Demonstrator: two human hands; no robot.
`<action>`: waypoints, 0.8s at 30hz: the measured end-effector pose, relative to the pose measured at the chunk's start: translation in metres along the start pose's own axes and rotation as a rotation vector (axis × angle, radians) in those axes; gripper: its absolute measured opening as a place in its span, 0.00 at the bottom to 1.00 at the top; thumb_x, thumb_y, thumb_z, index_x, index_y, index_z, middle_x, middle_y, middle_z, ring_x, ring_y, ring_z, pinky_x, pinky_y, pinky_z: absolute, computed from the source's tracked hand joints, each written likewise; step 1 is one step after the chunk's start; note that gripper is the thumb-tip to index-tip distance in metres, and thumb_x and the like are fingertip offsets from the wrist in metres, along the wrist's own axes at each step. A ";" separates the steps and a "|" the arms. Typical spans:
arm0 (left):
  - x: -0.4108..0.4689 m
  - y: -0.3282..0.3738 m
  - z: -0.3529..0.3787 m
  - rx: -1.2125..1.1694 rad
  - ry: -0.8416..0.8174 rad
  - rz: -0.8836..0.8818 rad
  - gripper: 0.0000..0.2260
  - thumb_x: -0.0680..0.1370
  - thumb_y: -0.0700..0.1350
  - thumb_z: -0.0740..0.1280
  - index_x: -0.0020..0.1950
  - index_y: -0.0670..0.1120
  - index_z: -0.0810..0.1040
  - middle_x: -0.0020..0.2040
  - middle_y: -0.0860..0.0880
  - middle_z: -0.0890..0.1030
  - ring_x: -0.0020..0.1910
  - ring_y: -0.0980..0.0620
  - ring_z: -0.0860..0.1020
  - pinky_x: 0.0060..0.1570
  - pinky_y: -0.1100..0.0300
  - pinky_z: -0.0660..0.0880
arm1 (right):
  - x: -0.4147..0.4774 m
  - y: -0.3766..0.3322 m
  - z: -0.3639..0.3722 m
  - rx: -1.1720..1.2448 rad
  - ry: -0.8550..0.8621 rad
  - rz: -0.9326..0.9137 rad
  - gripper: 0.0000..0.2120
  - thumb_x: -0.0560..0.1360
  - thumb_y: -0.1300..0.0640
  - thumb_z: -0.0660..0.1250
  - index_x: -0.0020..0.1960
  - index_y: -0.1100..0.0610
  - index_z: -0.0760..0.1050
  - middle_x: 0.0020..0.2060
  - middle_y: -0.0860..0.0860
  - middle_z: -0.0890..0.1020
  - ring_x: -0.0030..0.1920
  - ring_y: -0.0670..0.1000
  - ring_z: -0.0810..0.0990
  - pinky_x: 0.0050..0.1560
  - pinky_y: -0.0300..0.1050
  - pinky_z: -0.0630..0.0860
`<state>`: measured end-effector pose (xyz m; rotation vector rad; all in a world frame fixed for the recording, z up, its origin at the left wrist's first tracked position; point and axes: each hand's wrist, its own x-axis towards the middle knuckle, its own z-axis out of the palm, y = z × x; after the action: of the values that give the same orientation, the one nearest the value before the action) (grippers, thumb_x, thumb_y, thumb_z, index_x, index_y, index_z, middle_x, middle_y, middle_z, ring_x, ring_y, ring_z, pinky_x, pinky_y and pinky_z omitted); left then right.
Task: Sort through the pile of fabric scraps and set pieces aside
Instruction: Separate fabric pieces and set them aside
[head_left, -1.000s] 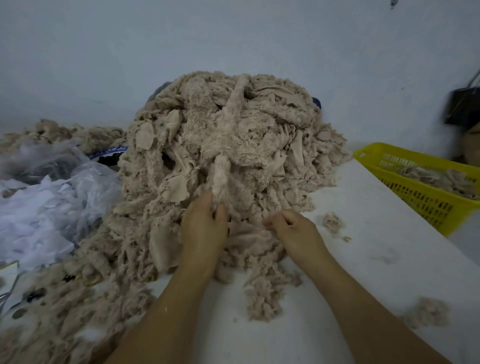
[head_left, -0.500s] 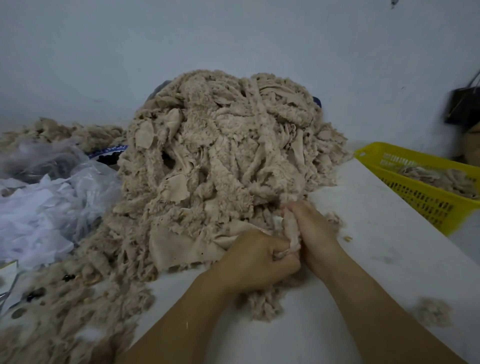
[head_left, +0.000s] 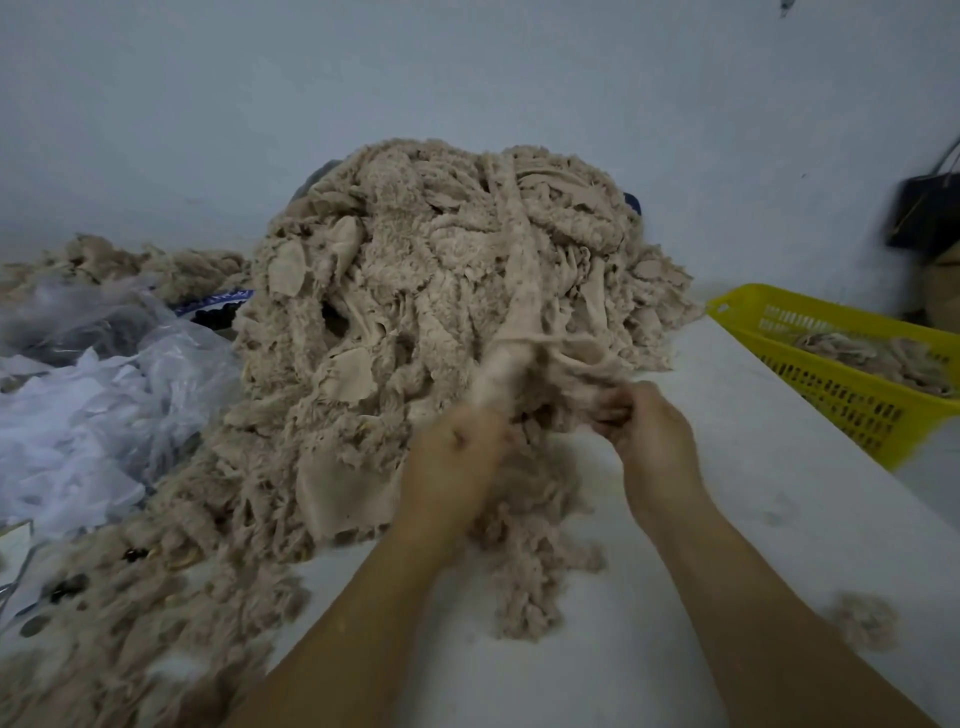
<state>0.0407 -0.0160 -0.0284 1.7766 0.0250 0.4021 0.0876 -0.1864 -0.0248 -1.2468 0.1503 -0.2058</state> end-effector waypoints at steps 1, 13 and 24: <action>0.009 -0.001 -0.008 -0.082 0.206 -0.087 0.15 0.70 0.55 0.61 0.35 0.43 0.76 0.26 0.55 0.70 0.25 0.55 0.68 0.29 0.57 0.68 | 0.003 -0.003 -0.004 0.220 0.030 0.094 0.18 0.78 0.60 0.59 0.29 0.55 0.73 0.24 0.46 0.75 0.29 0.48 0.72 0.33 0.40 0.73; -0.002 0.005 -0.003 0.175 -0.057 0.355 0.22 0.79 0.62 0.55 0.49 0.48 0.81 0.44 0.54 0.81 0.46 0.59 0.78 0.47 0.64 0.74 | -0.012 -0.004 -0.001 0.481 -0.390 0.397 0.12 0.69 0.51 0.71 0.40 0.58 0.73 0.38 0.60 0.75 0.41 0.55 0.79 0.43 0.43 0.77; 0.005 0.001 -0.001 -0.675 -0.329 -0.322 0.18 0.73 0.47 0.73 0.58 0.38 0.81 0.54 0.38 0.82 0.54 0.42 0.80 0.58 0.50 0.79 | -0.029 0.006 0.011 0.179 -0.627 0.440 0.26 0.62 0.42 0.78 0.47 0.58 0.72 0.37 0.58 0.72 0.38 0.54 0.74 0.43 0.47 0.73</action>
<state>0.0453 -0.0139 -0.0261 1.1231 -0.0517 -0.1177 0.0623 -0.1674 -0.0270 -1.0208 -0.1367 0.5409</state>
